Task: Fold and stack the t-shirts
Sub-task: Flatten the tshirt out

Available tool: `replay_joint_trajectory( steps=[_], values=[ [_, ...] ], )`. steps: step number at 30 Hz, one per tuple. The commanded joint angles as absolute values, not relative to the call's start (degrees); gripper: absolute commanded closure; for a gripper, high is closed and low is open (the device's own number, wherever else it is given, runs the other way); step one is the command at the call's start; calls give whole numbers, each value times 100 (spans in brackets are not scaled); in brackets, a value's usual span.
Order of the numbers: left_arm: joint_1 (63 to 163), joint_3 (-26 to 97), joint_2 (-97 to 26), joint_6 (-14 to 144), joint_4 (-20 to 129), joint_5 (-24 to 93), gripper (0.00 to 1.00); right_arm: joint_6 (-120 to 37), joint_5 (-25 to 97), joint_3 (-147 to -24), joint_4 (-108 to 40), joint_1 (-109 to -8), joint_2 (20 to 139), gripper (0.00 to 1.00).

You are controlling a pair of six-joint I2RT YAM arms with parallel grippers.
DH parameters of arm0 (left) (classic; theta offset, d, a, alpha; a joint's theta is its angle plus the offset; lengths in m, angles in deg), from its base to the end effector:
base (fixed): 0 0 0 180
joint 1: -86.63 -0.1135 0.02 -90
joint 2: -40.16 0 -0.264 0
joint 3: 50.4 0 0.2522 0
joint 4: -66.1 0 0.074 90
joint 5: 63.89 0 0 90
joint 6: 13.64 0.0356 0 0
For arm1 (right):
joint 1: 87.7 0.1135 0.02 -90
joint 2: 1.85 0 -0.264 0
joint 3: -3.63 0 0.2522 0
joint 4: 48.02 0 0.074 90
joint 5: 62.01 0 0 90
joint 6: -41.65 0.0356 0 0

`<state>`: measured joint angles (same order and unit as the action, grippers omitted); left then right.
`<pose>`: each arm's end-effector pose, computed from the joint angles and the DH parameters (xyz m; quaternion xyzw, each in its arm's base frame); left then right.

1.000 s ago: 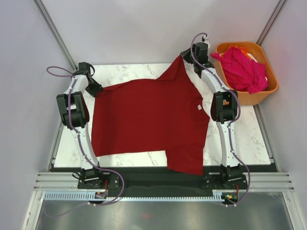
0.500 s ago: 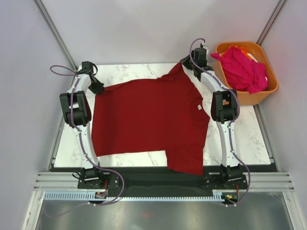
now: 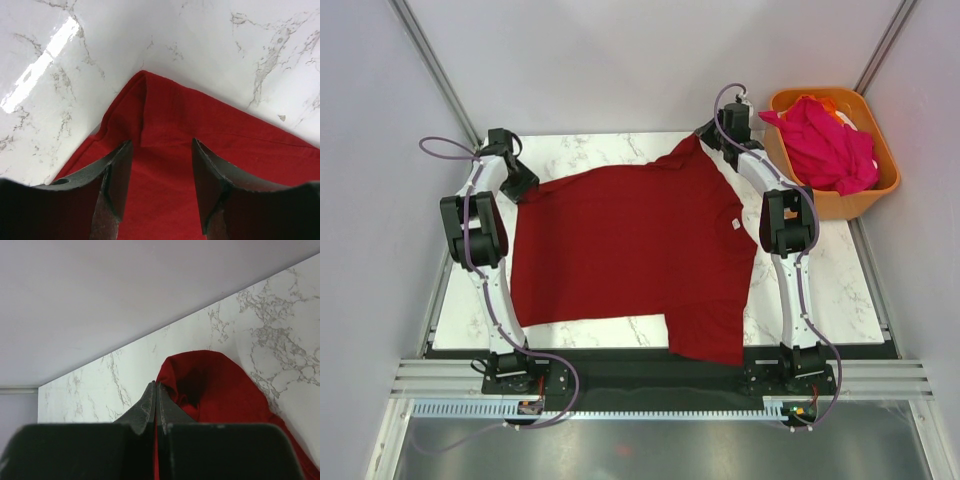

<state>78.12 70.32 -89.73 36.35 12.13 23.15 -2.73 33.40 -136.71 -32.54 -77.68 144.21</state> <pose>0.4821 0.0740 0.1781 -0.4050 0.8840 -0.0388 0.2303 0.5824 0.1063 0.1962 0.2266 0.7929 0.2978 0.4809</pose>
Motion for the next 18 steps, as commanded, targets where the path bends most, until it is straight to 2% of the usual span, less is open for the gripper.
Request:
replay_joint_trajectory(
  steps=[1,9,18],
  values=[
    [7810,7190,-8597,3532,1288,2154,42,-344,3406,-13608,-3382,-7725,14045,100],
    [7810,7287,-8851,3575,1288,2031,51,-388,3406,-13555,-3390,-7751,14010,100],
    [7819,7226,-9045,3514,1322,2066,56,-388,3414,-13467,-3390,-7830,14001,100]
  ],
)
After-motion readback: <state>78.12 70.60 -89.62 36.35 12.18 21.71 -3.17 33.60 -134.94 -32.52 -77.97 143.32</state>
